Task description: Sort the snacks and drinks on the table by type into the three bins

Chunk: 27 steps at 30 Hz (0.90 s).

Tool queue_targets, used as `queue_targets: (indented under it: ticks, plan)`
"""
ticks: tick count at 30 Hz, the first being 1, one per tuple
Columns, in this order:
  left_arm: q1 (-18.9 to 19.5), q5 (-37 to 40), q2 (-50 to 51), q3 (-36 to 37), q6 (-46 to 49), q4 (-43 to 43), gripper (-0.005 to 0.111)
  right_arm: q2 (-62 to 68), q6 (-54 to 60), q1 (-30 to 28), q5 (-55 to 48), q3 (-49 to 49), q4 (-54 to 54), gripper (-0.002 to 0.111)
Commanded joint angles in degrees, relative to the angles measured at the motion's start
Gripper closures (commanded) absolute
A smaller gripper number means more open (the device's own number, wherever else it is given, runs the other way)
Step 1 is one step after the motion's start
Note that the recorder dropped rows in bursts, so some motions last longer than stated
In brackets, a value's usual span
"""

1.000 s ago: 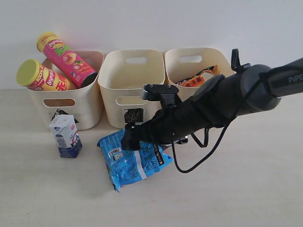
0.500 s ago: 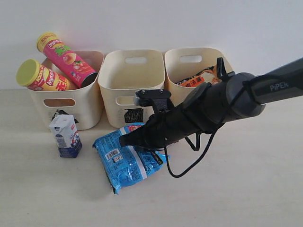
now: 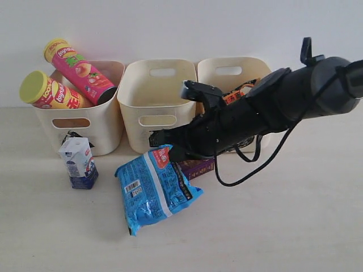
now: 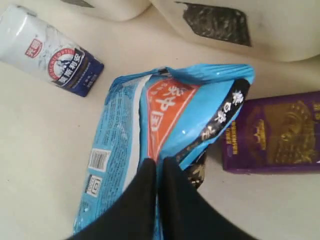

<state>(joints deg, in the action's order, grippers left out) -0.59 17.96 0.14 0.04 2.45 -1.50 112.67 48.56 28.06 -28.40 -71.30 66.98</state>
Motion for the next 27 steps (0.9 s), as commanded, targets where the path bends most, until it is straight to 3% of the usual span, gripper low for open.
queue_targets:
  ticks: [1, 4, 6, 9, 10, 13, 18, 22, 27]
  plan:
    - [0.11, -0.13, -0.14, -0.04, 0.14, -0.63, 0.102, -0.8, -0.17, -1.8, -2.41, -0.2, 0.87, 0.108]
    - [0.11, -0.13, -0.14, -0.04, 0.14, -0.63, 0.102, -1.2, -0.06, -1.8, -2.48, -0.2, 0.75, 0.108]
    - [0.11, -0.13, -0.14, -0.04, 0.14, -0.63, 0.102, -2.03, -0.59, -1.8, -2.92, -0.2, -1.54, 0.102]
    - [0.11, -0.13, -0.14, -0.04, 0.14, -0.63, 0.102, -4.24, -7.21, -1.8, -3.32, -0.1, -7.1, 0.076]
    - [0.11, -0.13, -0.14, -0.04, 0.14, -0.63, 0.102, -5.48, -10.21, -1.8, -3.51, 0.02, -10.31, 0.06]
    - [0.11, -0.13, -0.14, -0.04, 0.14, -0.63, 0.102, -8.43, -17.5, -1.93, -3.63, 2.6, -14.36, 0.027]
    - [0.11, -0.13, -0.14, -0.04, 0.14, -0.63, 0.102, -10.73, -21.56, -2.43, -0.15, 11.94, -11.99, 0.027]
    - [0.11, -0.13, -0.14, -0.04, 0.14, -0.63, 0.102, -9.47, -20.03, -2.53, -2.31, 13.69, -8.88, 0.026]
    - [0.11, -0.13, -0.14, -0.04, 0.14, -0.63, 0.102, -6.69, -20.26, -2.43, -2.74, 13.69, -3.38, 0.015]
